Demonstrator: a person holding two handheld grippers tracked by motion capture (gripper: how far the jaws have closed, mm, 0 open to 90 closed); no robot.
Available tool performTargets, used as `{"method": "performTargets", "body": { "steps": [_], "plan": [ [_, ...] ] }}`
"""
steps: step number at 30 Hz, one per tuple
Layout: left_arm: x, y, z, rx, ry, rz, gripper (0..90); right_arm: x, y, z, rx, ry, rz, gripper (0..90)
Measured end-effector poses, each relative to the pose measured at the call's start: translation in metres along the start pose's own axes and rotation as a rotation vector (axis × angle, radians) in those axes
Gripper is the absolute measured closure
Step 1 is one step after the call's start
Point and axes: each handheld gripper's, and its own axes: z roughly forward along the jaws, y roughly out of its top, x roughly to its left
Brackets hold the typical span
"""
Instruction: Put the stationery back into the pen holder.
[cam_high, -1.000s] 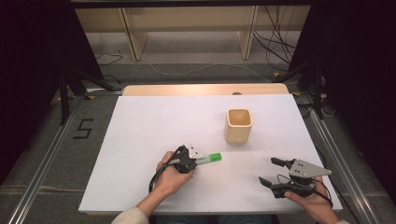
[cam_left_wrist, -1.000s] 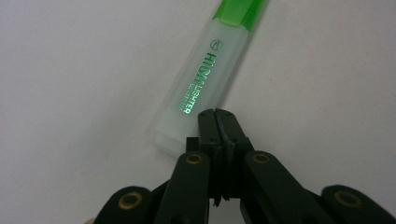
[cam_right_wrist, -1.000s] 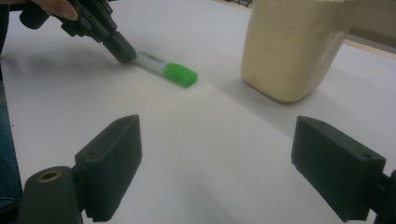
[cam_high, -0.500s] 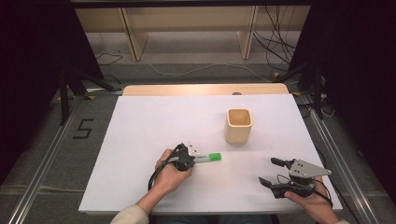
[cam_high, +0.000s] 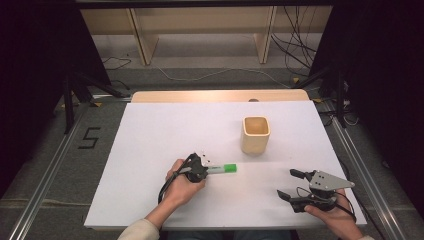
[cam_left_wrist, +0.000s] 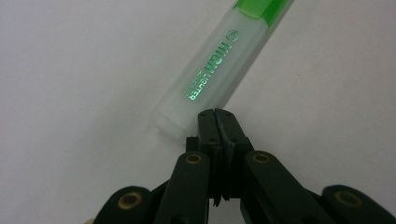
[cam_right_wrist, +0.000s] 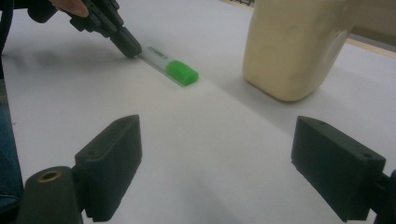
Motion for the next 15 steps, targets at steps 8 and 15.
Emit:
{"method": "performTargets", "body": {
  "steps": [8, 15],
  "plan": [
    [0.001, 0.006, -0.010, -0.010, -0.001, 0.073, 74.7, 0.000, 0.000, 0.000, -0.001, 0.000, 0.003, 16.9],
    [0.015, 0.025, -0.012, -0.007, -0.024, 0.202, 50.6, 0.000, 0.000, 0.001, 0.005, 0.000, 0.002, 16.9]
  ]
}}
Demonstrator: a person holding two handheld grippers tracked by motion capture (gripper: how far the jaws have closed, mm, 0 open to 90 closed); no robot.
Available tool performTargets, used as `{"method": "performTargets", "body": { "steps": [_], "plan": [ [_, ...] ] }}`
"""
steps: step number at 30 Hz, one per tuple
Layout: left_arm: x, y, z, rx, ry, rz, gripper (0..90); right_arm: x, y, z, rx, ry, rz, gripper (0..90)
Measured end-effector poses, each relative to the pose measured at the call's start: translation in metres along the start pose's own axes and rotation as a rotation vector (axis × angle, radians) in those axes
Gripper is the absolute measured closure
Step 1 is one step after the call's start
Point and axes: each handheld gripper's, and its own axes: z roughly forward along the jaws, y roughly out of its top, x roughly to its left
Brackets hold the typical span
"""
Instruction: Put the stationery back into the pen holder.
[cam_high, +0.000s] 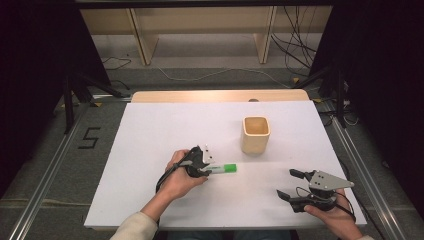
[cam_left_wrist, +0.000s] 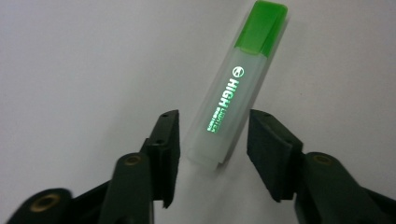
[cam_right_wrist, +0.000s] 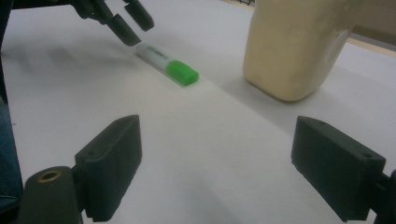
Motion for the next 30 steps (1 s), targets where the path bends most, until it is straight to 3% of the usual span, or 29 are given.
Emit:
{"method": "performTargets", "body": {
  "steps": [10, 30],
  "plan": [
    [0.013, 0.025, 0.019, 0.152, -0.146, 0.147, 36.9, -0.001, 0.000, 0.001, 0.002, 0.005, -0.001, 16.9],
    [0.021, 0.032, 0.032, 0.208, -0.204, 0.189, 43.5, -0.001, 0.000, 0.002, 0.003, 0.010, -0.001, 16.9]
  ]
}}
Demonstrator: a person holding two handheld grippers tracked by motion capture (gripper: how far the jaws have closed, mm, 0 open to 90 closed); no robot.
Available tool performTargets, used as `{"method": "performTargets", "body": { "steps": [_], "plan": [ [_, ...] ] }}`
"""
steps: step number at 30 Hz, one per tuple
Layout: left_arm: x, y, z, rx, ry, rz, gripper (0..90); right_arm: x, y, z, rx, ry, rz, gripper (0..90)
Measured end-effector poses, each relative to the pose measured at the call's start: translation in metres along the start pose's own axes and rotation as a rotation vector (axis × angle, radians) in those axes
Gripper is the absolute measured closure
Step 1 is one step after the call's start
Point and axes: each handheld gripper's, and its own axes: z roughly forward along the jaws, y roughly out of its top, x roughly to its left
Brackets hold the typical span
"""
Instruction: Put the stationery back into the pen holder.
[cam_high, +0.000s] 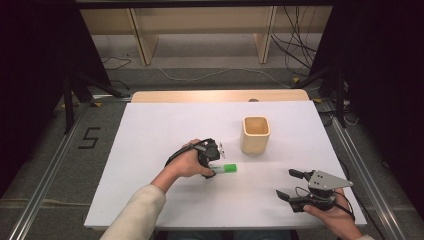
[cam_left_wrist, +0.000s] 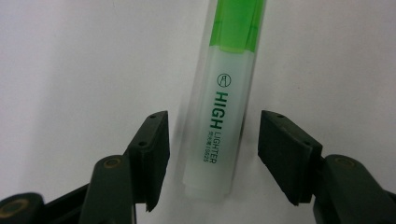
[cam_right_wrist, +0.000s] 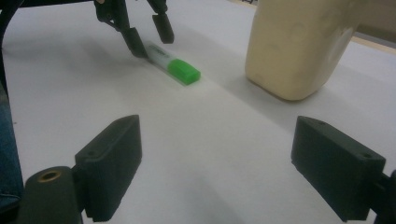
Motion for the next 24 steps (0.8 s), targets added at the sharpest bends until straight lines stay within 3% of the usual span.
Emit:
{"method": "performTargets", "body": {
  "steps": [4, 15, 24],
  "plan": [
    [0.000, 0.004, 0.002, 0.012, -0.021, 0.005, 46.4, 0.000, 0.000, 0.000, -0.001, 0.000, 0.001, 16.9],
    [0.005, 0.016, 0.003, 0.072, -0.070, 0.070, 47.6, 0.000, 0.000, 0.000, 0.003, -0.001, 0.001, 16.9],
    [0.005, 0.025, 0.005, 0.112, -0.083, 0.117, 49.9, 0.000, 0.000, 0.000, 0.004, 0.001, 0.001, 16.9]
  ]
}}
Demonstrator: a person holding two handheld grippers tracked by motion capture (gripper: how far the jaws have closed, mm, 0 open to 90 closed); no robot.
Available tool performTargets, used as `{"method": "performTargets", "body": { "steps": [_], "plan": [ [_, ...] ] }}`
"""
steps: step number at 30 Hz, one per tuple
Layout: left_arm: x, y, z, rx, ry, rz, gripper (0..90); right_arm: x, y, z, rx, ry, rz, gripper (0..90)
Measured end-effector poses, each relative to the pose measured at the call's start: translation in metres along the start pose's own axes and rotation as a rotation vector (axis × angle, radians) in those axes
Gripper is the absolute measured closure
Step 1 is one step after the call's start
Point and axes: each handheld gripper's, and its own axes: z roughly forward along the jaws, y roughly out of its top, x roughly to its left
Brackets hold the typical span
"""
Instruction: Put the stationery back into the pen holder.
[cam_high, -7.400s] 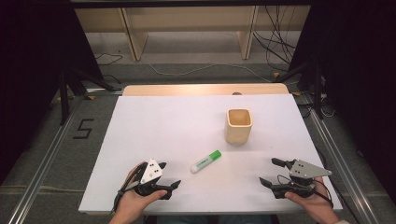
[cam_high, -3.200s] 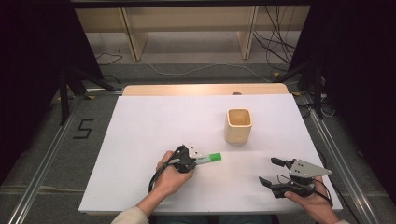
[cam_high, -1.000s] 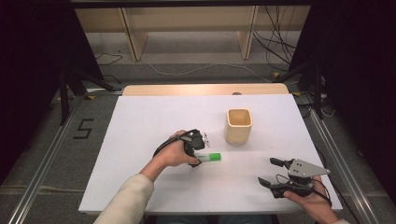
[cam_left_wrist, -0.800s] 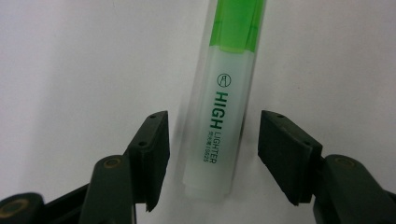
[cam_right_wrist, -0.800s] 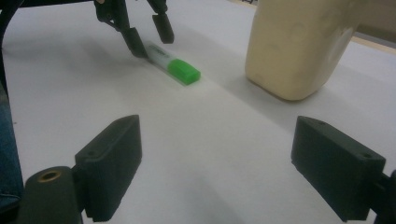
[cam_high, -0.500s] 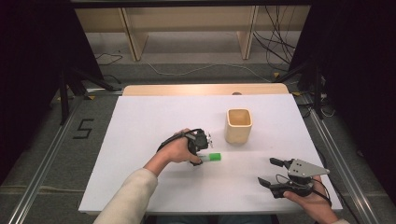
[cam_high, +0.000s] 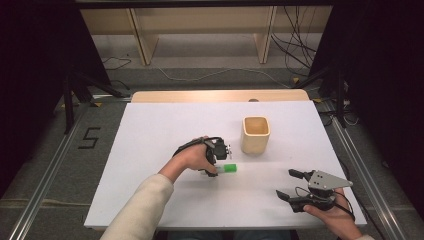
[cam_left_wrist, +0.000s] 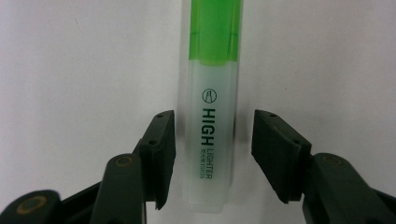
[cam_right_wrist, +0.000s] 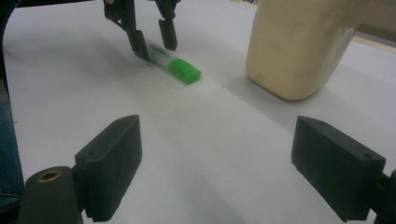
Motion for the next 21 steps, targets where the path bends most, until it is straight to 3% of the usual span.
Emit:
{"method": "performTargets", "body": {
  "steps": [9, 21],
  "plan": [
    [0.0006, 0.0026, 0.0029, 0.018, -0.020, 0.015, 54.8, -0.0002, 0.0000, 0.0001, 0.000, 0.001, -0.002, 16.9],
    [0.0021, 0.0023, 0.0032, 0.023, -0.009, 0.019, 65.3, 0.0000, 0.0000, 0.0002, 0.000, 0.001, -0.001, 16.9]
  ]
}}
